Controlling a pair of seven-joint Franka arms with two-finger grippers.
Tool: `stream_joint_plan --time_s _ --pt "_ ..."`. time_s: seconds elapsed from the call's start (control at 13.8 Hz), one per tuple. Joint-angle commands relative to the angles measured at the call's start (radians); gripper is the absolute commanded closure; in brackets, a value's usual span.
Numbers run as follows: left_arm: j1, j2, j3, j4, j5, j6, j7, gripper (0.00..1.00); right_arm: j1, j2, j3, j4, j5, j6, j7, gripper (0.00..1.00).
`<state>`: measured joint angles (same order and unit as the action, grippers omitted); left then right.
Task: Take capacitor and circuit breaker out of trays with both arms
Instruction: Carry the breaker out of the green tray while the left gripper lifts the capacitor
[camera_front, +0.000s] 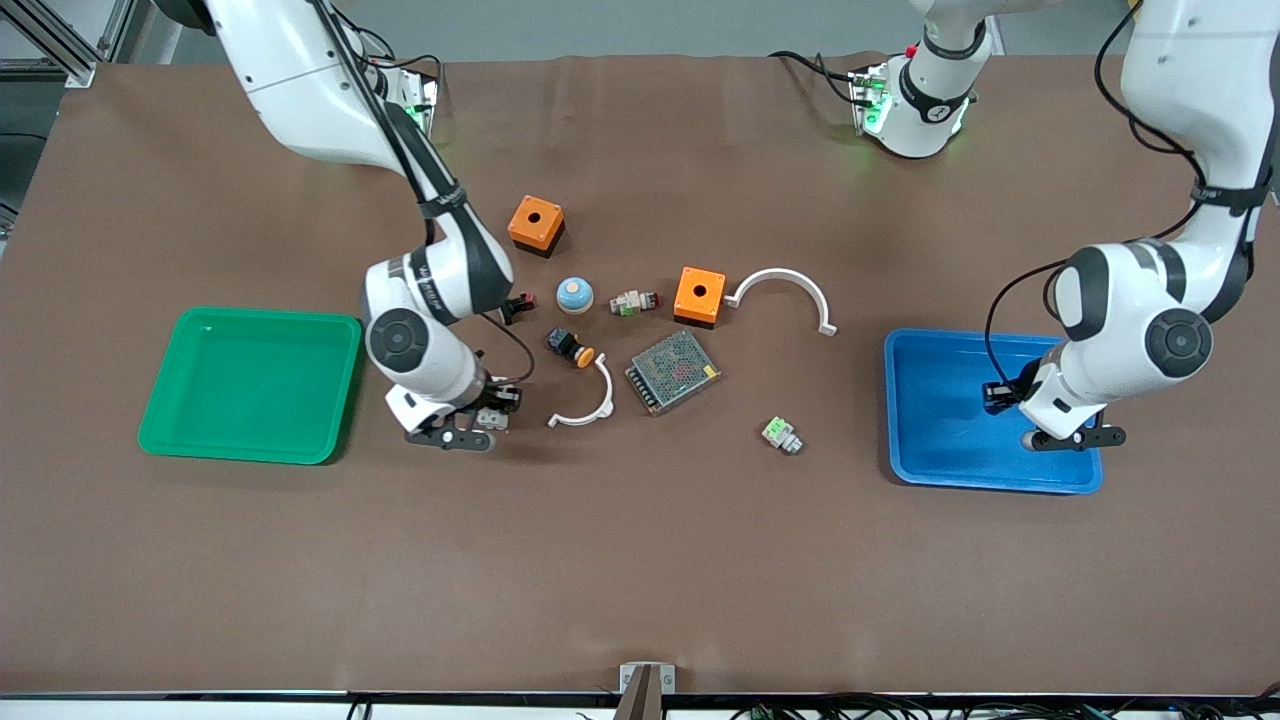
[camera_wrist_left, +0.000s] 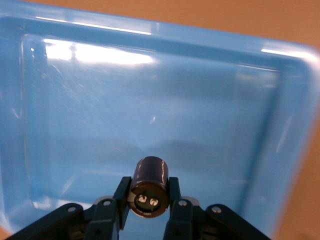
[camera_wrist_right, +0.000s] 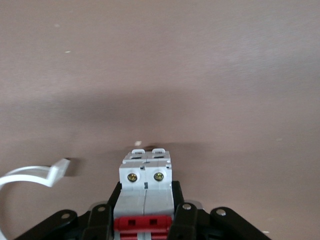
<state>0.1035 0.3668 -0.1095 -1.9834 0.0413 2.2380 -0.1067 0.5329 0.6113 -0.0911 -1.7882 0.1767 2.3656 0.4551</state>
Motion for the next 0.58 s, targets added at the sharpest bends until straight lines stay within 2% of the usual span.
stream_joint_plan --time_s 0.0,0.29,0.43,0.51 --pt "-0.008 -0.121 -0.106 -0.035 0.006 -0.095 -0.161 0.84 0.032 0.021 -0.015 0.030 0.014 -0.011 0.042 1.00" --pt "-0.010 -0.138 -0.335 -0.055 0.003 -0.103 -0.471 0.84 0.053 0.019 -0.016 0.021 0.006 -0.017 0.103 1.00" --pt "-0.045 -0.103 -0.400 -0.055 0.005 -0.039 -0.623 0.84 0.053 0.019 -0.016 0.023 0.006 -0.022 0.103 0.98" --pt "-0.088 -0.080 -0.401 -0.061 0.014 -0.002 -0.666 0.84 0.050 0.019 -0.016 0.023 0.007 -0.023 0.103 0.81"
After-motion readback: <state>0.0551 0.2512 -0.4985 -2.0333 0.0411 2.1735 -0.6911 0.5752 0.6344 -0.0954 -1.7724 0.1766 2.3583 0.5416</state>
